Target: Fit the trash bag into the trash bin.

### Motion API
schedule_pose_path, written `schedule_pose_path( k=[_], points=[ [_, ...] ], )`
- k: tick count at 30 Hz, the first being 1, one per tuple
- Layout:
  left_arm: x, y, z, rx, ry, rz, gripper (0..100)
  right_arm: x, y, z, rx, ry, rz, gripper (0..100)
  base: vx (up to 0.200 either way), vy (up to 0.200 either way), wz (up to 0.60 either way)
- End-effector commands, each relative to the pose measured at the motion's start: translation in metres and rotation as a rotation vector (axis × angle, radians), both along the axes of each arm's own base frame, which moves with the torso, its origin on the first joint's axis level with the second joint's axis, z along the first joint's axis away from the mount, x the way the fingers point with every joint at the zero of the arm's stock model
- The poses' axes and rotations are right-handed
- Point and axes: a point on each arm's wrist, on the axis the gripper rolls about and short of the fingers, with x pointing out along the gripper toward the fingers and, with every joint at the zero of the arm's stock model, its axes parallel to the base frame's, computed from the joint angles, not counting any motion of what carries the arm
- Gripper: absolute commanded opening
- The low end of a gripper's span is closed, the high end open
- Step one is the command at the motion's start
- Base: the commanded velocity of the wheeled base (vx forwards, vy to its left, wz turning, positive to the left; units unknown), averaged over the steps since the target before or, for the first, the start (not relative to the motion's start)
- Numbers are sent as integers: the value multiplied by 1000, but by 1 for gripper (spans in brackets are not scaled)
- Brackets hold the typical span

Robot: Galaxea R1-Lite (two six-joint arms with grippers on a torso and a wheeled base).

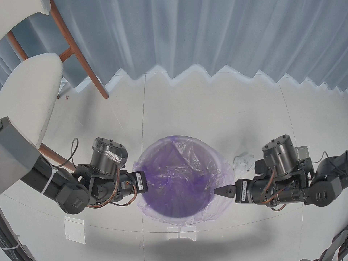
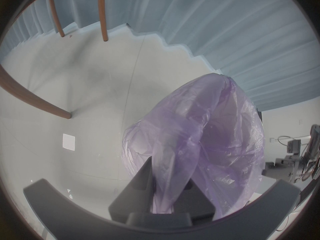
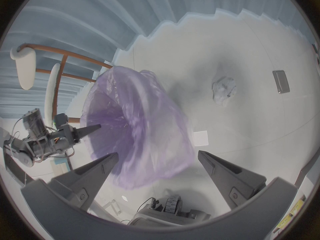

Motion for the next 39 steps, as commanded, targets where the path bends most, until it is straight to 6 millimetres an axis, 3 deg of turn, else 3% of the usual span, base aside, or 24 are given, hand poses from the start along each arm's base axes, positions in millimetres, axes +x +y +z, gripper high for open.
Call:
schedule_pose_path(
  k=[1, 6, 13, 28, 39],
  points=[
    [-7, 28, 9, -12, -10, 66, 0, -28, -30, 16, 76, -17, -18, 100, 0, 0, 0],
    [-23, 58, 19, -102, 11, 35, 0, -31, -57, 16, 156, 4, -85, 100, 0, 0, 0],
    [-40, 94, 37, -294, 22, -104, 0, -30, -59, 21, 236, -14, -89, 100, 0, 0, 0],
    [-42, 93, 41, -318, 16, -136, 0, -45, -35, 14, 281, -19, 84, 100, 0, 0, 0],
    [-45, 91, 45, -322, 3, -147, 0, -23, -11, -4, 306, -54, 110, 100, 0, 0, 0]
  ],
)
